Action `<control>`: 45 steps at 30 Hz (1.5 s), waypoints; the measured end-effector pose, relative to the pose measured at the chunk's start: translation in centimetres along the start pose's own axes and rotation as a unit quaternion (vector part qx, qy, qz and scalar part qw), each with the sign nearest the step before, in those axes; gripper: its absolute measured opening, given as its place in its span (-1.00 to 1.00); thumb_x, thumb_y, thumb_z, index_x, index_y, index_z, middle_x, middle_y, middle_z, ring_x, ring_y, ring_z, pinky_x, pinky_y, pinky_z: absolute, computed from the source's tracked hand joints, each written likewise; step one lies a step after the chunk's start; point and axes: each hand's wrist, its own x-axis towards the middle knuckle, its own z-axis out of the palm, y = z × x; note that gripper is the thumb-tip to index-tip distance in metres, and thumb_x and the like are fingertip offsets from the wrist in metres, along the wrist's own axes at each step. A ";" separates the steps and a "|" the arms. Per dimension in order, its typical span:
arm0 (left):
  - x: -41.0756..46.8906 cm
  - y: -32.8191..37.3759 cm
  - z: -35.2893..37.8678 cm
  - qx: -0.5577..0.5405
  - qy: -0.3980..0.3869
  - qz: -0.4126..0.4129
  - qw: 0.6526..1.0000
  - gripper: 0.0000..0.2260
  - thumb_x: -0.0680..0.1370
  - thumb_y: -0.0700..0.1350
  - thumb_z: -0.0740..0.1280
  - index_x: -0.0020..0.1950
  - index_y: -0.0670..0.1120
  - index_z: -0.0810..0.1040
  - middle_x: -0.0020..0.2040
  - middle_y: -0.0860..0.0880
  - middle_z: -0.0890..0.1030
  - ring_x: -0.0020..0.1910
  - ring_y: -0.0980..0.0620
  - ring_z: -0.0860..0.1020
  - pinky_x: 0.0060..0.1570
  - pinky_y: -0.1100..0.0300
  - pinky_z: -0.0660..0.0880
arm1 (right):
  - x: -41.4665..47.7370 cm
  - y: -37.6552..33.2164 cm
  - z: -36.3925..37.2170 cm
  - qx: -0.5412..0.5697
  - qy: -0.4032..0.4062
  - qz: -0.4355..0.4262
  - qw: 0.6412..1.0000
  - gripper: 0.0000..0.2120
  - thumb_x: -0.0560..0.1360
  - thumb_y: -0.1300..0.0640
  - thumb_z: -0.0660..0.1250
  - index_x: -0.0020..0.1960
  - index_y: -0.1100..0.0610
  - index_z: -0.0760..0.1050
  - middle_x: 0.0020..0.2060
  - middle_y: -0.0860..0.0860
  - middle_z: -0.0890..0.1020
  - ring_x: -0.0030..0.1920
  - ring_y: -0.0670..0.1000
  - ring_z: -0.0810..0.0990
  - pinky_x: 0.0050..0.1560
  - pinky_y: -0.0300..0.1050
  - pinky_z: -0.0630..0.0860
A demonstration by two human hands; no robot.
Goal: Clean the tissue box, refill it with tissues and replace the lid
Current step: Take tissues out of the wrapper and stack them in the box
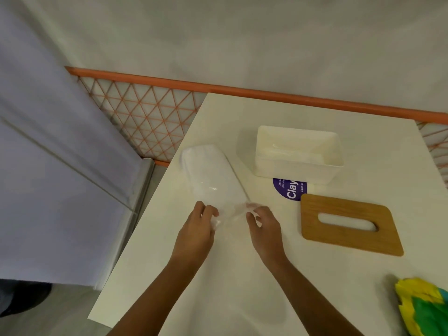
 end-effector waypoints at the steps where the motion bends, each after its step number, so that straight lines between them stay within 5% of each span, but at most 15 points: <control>1: -0.1 0.3 -0.1 -0.013 -0.014 0.002 1.000 -0.72 0.59 -0.13 0.23 0.30 -0.07 0.37 0.29 -0.01 0.37 0.10 0.07 0.50 0.07 0.38 0.41 | 0.1 0.3 -0.1 -0.017 0.005 -0.005 1.000 -0.76 0.53 0.29 0.23 0.18 0.26 0.51 0.14 0.10 0.57 0.16 0.04 0.53 0.17 -0.25 0.39; 5: -0.5 2.3 0.7 -0.076 -0.077 0.034 0.994 -0.73 0.59 -0.15 0.21 0.30 -0.09 0.35 0.27 -0.01 0.36 0.02 0.07 0.54 -0.03 0.46 0.33 | 0.0 1.2 -0.7 0.004 0.020 0.049 0.999 -0.78 0.51 0.26 0.29 0.14 0.27 0.50 0.08 0.09 0.56 0.07 0.03 0.54 0.12 -0.25 0.42; 8: -0.2 3.6 1.4 -0.151 -0.135 0.038 0.979 -0.70 0.55 -0.20 0.28 0.27 -0.10 0.36 0.18 -0.03 0.39 -0.11 0.08 0.50 -0.03 0.41 0.38 | -0.1 1.2 -2.0 0.071 0.006 0.119 0.990 -0.90 0.51 0.23 0.29 -0.12 0.10 0.56 -0.20 -0.02 0.59 -0.18 -0.03 0.55 -0.04 -0.23 0.47; 12: 1.7 3.8 0.7 -0.192 -0.249 0.091 0.945 -0.60 0.51 -0.17 0.37 0.32 -0.10 0.39 0.05 0.02 0.39 -0.07 0.07 0.52 0.06 0.27 0.50 | 0.6 1.8 -4.0 0.286 -0.035 0.224 0.931 -0.86 0.52 0.29 0.25 -0.13 0.14 0.56 -0.21 0.09 0.60 -0.24 0.01 0.58 -0.21 -0.20 0.52; 16: 5.1 1.7 -2.1 -0.078 -0.236 0.196 0.948 -0.47 0.44 -0.03 0.44 0.37 -0.01 0.37 0.09 0.06 0.41 -0.02 0.12 0.47 0.10 0.22 0.49 | 1.6 2.1 -5.5 0.389 -0.095 0.281 0.872 -0.84 0.54 0.25 0.22 0.07 0.23 0.54 -0.12 0.10 0.64 -0.22 -0.02 0.66 -0.19 -0.19 0.59; 20: 9.5 -0.7 -3.8 0.118 -0.209 0.277 0.930 -0.10 0.28 0.22 0.50 0.50 0.03 0.15 0.46 0.06 0.24 0.42 0.06 0.23 0.39 0.21 0.12 | 2.0 1.9 -5.5 0.419 -0.116 0.308 0.846 -0.81 0.52 0.38 0.19 0.09 0.29 0.51 -0.28 0.09 0.66 -0.36 -0.07 0.66 -0.31 -0.26 0.61; 23: 12.1 -1.7 -3.5 0.233 -0.231 0.293 0.898 0.09 0.20 0.32 0.48 0.54 0.05 -0.07 0.56 0.04 -0.07 0.54 -0.02 -0.13 0.47 0.08 -0.22 | 2.5 1.6 -5.0 0.412 -0.113 0.312 0.849 -0.85 0.52 0.37 0.20 0.04 0.31 0.51 -0.35 0.09 0.66 -0.41 -0.07 0.65 -0.39 -0.26 0.58; 26: 13.4 -1.8 -2.6 0.259 -0.245 0.299 0.885 0.13 0.18 0.38 0.45 0.53 0.10 -0.14 0.56 0.07 -0.08 0.54 0.00 -0.19 0.45 0.02 -0.32 | 3.2 1.2 -4.7 0.409 -0.101 0.305 0.854 -0.81 0.54 0.34 0.21 0.11 0.34 0.49 -0.18 0.14 0.66 -0.30 0.00 0.66 -0.38 -0.21 0.58; 29: 13.1 -1.6 -1.9 0.226 -0.236 0.274 0.904 0.08 0.17 0.36 0.46 0.52 0.10 -0.02 0.52 0.10 0.12 0.51 0.06 0.05 0.48 0.12 -0.12 | 3.9 0.5 -4.5 0.305 -0.090 0.281 0.906 -0.81 0.52 0.33 0.25 0.11 0.34 0.50 -0.09 0.20 0.58 -0.24 0.06 0.58 -0.44 -0.20 0.51; 34: 11.3 -2.1 -1.4 0.206 -0.144 0.218 0.943 0.06 0.13 0.44 0.40 0.50 0.03 0.11 0.42 0.04 0.29 0.39 0.00 0.27 0.39 0.10 0.15 | 5.3 -0.9 -4.7 0.130 -0.074 0.230 0.962 -0.90 0.49 0.33 0.26 -0.10 0.19 0.52 -0.37 0.07 0.56 -0.44 0.03 0.46 -0.54 -0.23 0.37; 37: 9.7 -2.1 -0.6 0.229 -0.100 0.170 0.953 0.06 0.12 0.51 0.32 0.49 0.03 0.13 0.37 0.00 0.32 0.33 -0.06 0.32 0.33 0.04 0.20 | 5.8 -1.5 -4.6 0.060 -0.097 0.216 0.970 -0.87 0.51 0.31 0.24 -0.05 0.16 0.53 -0.51 0.04 0.49 -0.58 -0.06 0.39 -0.58 -0.30 0.32; 42: 7.7 -1.6 0.4 0.219 -0.050 0.109 0.968 0.04 0.13 0.56 0.22 0.47 0.04 0.14 0.36 -0.02 0.36 0.28 -0.08 0.37 0.26 0.01 0.28 | 6.9 -1.9 -4.1 -0.003 -0.064 0.205 0.977 -0.70 0.52 0.37 0.11 0.10 0.21 0.56 -0.41 0.00 0.45 -0.44 -0.06 0.38 -0.46 -0.27 0.36; 45: 7.0 -1.3 0.8 0.209 -0.044 0.082 0.973 0.01 0.17 0.54 0.25 0.47 0.03 0.14 0.37 -0.04 0.35 0.29 -0.09 0.36 0.26 -0.01 0.29 | 7.4 -2.2 -3.9 -0.023 -0.071 0.195 0.978 -0.69 0.51 0.36 0.11 0.11 0.22 0.57 -0.39 -0.06 0.47 -0.45 -0.11 0.37 -0.56 -0.44 0.30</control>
